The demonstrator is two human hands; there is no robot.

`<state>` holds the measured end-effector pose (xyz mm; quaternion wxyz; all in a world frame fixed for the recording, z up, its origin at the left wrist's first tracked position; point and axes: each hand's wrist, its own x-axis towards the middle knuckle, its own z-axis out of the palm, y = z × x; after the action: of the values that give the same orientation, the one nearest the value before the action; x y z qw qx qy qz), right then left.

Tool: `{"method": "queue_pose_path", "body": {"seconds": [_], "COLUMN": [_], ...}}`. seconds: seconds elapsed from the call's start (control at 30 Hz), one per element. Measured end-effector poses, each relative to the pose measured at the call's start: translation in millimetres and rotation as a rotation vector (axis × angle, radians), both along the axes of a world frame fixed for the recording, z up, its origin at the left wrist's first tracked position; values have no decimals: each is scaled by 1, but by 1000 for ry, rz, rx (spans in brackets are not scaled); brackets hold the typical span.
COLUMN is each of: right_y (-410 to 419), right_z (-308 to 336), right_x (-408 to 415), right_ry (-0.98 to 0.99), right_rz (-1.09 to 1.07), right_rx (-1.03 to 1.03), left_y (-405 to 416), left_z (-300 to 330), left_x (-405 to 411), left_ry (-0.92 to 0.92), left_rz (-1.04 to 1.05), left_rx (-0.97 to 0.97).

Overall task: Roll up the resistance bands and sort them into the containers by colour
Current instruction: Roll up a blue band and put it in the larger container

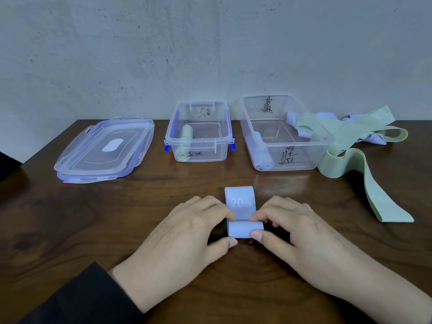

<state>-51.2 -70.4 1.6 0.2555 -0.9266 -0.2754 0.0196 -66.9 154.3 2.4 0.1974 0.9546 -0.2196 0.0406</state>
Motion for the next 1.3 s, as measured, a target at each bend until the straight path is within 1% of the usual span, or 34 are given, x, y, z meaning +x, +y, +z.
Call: {"method": "queue_pose_path", "body": {"seconds": [0.2, 0.5, 0.67, 0.93, 1.1, 1.3], "right_y": [0, 0, -1, 0, 0, 0], "right_z": [0, -1, 0, 1, 2, 1], "right_x": [0, 0, 0, 0, -1, -1], "right_ry": [40, -25, 23, -17, 35, 17], "right_rz": [-36, 7, -20, 3, -34, -25], "right_rx": [16, -17, 8, -6, 9, 6], "left_y": [1, 0, 0, 0, 0, 1], "left_z": [-1, 1, 0, 0, 0, 1], "left_x": [0, -1, -1, -1, -1, -2], "left_ry": [-7, -8, -20, -10, -22, -23], "left_rz": [-3, 1, -1, 17, 9, 15], "left_rx": [-2, 8, 14, 14, 6, -2]}}
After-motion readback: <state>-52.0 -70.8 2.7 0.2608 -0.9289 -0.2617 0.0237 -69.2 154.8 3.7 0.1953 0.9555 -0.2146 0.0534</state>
